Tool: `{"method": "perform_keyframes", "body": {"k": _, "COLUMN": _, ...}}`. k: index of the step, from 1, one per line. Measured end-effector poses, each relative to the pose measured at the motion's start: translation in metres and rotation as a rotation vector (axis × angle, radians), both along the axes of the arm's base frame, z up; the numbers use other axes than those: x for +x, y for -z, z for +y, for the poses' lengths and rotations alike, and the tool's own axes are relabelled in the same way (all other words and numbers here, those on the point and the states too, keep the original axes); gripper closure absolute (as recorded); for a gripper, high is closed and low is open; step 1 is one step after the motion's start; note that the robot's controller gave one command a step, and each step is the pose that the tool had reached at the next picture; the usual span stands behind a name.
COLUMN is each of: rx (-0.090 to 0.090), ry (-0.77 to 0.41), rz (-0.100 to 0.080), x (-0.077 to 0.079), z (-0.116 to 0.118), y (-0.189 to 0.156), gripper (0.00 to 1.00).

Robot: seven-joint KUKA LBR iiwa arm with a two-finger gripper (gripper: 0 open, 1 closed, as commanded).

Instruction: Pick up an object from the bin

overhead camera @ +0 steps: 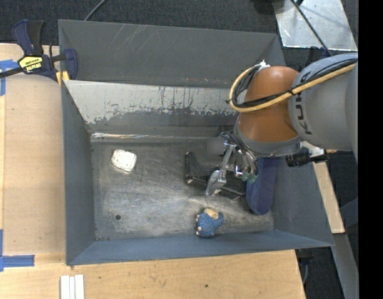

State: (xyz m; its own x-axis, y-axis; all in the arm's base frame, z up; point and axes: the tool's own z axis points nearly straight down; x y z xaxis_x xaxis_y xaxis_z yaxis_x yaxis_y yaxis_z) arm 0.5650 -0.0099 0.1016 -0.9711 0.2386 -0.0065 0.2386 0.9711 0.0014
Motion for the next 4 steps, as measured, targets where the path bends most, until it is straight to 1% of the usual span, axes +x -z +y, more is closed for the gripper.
{"method": "perform_keyframes", "body": {"k": 1, "rx": 0.003, "ry": 0.185, "rz": 0.008, "x": 0.004, "z": -0.014, "y": 0.002, "gripper": 0.00}}
{"method": "perform_keyframes", "body": {"k": 2, "rx": 0.013, "ry": 0.294, "rz": 0.019, "x": 0.012, "z": -0.021, "y": 0.014, "gripper": 0.00}}
{"method": "perform_keyframes", "body": {"k": 3, "rx": 0.014, "ry": 0.510, "rz": 0.026, "x": 0.004, "z": -0.018, "y": 0.018, "gripper": 0.00}}
{"method": "perform_keyframes", "body": {"k": 4, "rx": 0.014, "ry": 0.508, "rz": 0.026, "x": 0.004, "z": -0.018, "y": 0.018, "gripper": 1.00}}
